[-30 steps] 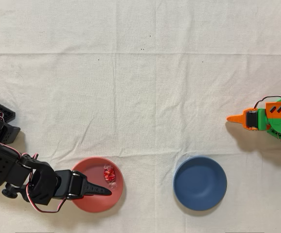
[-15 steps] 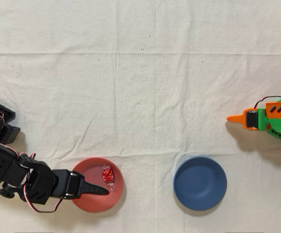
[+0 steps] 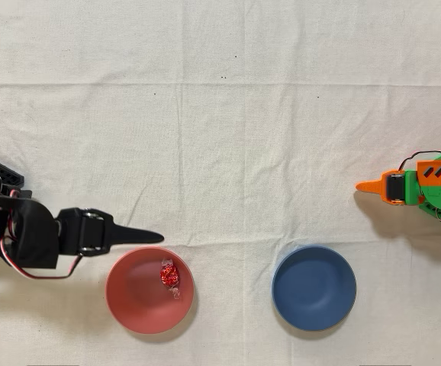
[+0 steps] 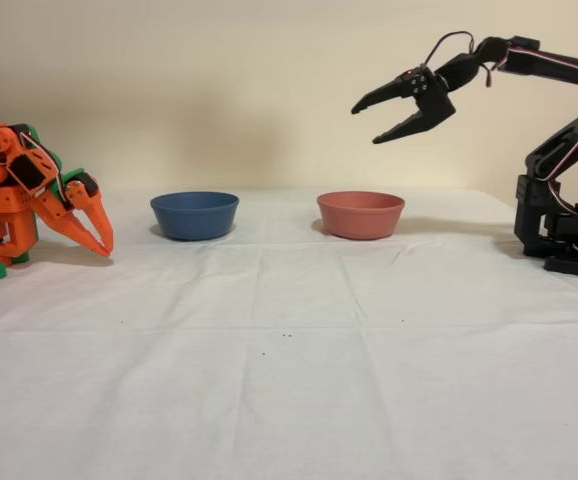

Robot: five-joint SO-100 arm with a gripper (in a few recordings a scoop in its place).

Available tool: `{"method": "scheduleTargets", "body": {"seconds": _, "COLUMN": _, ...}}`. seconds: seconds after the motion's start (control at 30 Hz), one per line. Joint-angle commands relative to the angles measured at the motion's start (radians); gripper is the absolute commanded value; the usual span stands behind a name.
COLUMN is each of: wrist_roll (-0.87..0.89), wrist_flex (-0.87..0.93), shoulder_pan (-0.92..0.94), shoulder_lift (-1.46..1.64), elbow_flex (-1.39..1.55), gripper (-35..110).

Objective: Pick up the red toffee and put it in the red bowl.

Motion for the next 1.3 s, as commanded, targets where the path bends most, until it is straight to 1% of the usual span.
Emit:
{"method": "scheduleTargets", "body": {"seconds": 0.0, "wrist_roll": 0.035, "wrist_flex": 0.017, "shoulder_pan": -0.025, "shoulder_lift": 0.150, "elbow_flex": 0.067, "gripper": 22}}
{"method": "scheduleTargets", "body": {"seconds": 0.27, "wrist_roll": 0.153, "wrist_flex": -0.023, "shoulder_pan": -0.071, "shoulder_lift": 0.362, "elbow_flex": 0.256, "gripper": 8}}
{"method": "scheduleTargets", "body": {"seconds": 0.43, "wrist_roll": 0.118, "wrist_flex": -0.106, "shoulder_pan": -0.077, "shoulder_lift": 0.456, "elbow_flex": 0.387, "gripper": 2}}
{"method": "scheduleTargets", "body": {"seconds": 0.7, "wrist_roll": 0.057, "wrist_flex": -0.172, "shoulder_pan": -0.080, "shoulder_lift": 0.614, "elbow_flex": 0.586, "gripper": 1}}
{"method": "scheduleTargets", "body": {"seconds": 0.8, "wrist_roll": 0.051, "wrist_flex": -0.198, "shoulder_pan": -0.092, "shoulder_lift": 0.607, "elbow_flex": 0.624, "gripper": 1}}
{"method": "scheduleTargets", "body": {"seconds": 0.97, "wrist_roll": 0.112, "wrist_flex": -0.238, "shoulder_pan": -0.106, "shoulder_lift": 0.647, "elbow_flex": 0.736, "gripper": 1}}
{"method": "scheduleTargets", "body": {"seconds": 1.13, "wrist_roll": 0.196, "wrist_flex": -0.233, "shoulder_pan": -0.109, "shoulder_lift": 0.690, "elbow_flex": 0.825, "gripper": 1}}
{"method": "scheduleTargets", "body": {"seconds": 1.27, "wrist_roll": 0.216, "wrist_flex": -0.236, "shoulder_pan": -0.141, "shoulder_lift": 0.713, "elbow_flex": 0.897, "gripper": 0}}
